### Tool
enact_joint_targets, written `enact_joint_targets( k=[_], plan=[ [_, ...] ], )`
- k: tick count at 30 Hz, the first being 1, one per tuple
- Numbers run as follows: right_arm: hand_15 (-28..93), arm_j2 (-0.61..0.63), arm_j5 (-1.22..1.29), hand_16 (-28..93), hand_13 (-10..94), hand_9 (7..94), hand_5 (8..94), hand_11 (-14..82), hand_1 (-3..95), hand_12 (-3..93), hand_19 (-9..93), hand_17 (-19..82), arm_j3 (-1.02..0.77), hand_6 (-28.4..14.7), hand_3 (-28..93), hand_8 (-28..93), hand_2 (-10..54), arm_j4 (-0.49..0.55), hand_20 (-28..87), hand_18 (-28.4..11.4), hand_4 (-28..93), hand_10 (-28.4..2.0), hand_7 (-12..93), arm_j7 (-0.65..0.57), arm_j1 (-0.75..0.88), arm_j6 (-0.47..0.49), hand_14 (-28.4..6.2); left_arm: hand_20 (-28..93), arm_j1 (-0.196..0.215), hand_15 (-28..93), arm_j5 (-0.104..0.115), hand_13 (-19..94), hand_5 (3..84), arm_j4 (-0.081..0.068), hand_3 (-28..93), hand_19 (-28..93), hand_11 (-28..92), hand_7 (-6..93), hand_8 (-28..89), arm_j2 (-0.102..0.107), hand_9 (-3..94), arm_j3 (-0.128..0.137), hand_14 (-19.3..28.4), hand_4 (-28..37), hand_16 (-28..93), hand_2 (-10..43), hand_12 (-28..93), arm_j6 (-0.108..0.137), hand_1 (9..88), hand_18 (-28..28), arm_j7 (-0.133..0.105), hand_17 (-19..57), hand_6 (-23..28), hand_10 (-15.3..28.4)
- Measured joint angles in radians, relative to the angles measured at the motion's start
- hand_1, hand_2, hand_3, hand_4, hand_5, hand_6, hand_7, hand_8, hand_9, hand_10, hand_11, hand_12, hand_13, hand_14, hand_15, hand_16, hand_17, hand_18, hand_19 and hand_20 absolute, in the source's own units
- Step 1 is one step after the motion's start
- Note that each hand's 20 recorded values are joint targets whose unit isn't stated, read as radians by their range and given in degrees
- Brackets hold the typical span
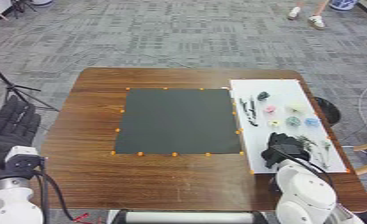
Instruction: Arrange flowers
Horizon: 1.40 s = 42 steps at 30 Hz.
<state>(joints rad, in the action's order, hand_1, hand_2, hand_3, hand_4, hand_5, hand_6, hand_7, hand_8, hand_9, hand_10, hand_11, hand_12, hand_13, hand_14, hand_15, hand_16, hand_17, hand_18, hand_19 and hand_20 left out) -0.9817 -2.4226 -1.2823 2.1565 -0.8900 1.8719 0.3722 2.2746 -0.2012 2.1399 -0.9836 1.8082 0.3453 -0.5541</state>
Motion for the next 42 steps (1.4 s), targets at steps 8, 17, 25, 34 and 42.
enact_joint_targets(
  k=[8,17,25,34,42],
  plan=[
    [69,0.017,-0.03,56,75,80.3,68.4,32.9,52.5,74.3,93,50,0.008,-0.1,77,15,-9.5,0.0,44,-24.9,-12,-9.3,64,-0.004,0.057,-0.184,-10.4,11,0.003,26,0.039,20,40.8,0.0,75,23,23,14.3,-10,0.0,27.8,0.016,12.8,-28.3,-5,14.9,9,-0.007,20.6,10.5,-0.011,-5.3,8.2,13.8],
    [67,0.068,-0.122,59,76,81.3,68.4,32.2,51.9,77.2,93,51,0.04,-0.6,77,15,-9.5,0.019,44,-24.9,-7,-9.1,66,-0.003,0.099,-0.357,-10.0,11,0.01,26,0.055,20,40.8,0.001,75,23,23,14.1,-10,0.002,27.8,0.026,12.7,-28.3,-5,14.7,9,-0.008,20.6,10.5,-0.018,-5.2,8.2,13.8],
    [67,0.106,-0.118,59,77,81.3,68.4,32.2,52.3,77.7,93,51,0.094,-0.8,77,15,-9.5,0.04,44,-24.7,-8,-9.2,66,0.013,0.045,-0.516,-10.0,11,0.014,23,0.055,19,39.1,-0.004,75,22,20,12.6,-10,0.004,26.5,0.037,11.8,-28.3,-5,14.5,8,-0.02,20.5,10.3,-0.014,-5.3,7.4,13.2],
    [67,0.102,0.088,59,76,81.2,68.3,32.4,52.6,77.3,93,51,0.323,-0.8,77,15,-9.5,-0.02,44,-24.6,-8,-9.0,66,0.083,-0.221,-0.505,-9.8,11,0.056,22,0.061,19,38.8,-0.023,74,22,20,12.0,-9,0.023,26.3,0.07,11.8,-28.3,-4,14.5,8,-0.044,20.2,10.2,0.012,-5.4,7.2,13.3],
    [67,0.014,0.102,59,76,81.1,68.2,32.5,52.9,77.2,93,51,0.5,-0.9,76,15,-9.5,-0.116,44,-24.5,-8,-9.0,66,0.171,-0.448,-0.483,-9.9,11,0.062,22,0.065,19,38.8,-0.024,74,22,20,12.2,-9,0.031,26.4,0.065,11.9,-28.3,-3,14.4,9,-0.04,20.2,10.3,0.01,-5.4,7.2,13.3]
  ],
)
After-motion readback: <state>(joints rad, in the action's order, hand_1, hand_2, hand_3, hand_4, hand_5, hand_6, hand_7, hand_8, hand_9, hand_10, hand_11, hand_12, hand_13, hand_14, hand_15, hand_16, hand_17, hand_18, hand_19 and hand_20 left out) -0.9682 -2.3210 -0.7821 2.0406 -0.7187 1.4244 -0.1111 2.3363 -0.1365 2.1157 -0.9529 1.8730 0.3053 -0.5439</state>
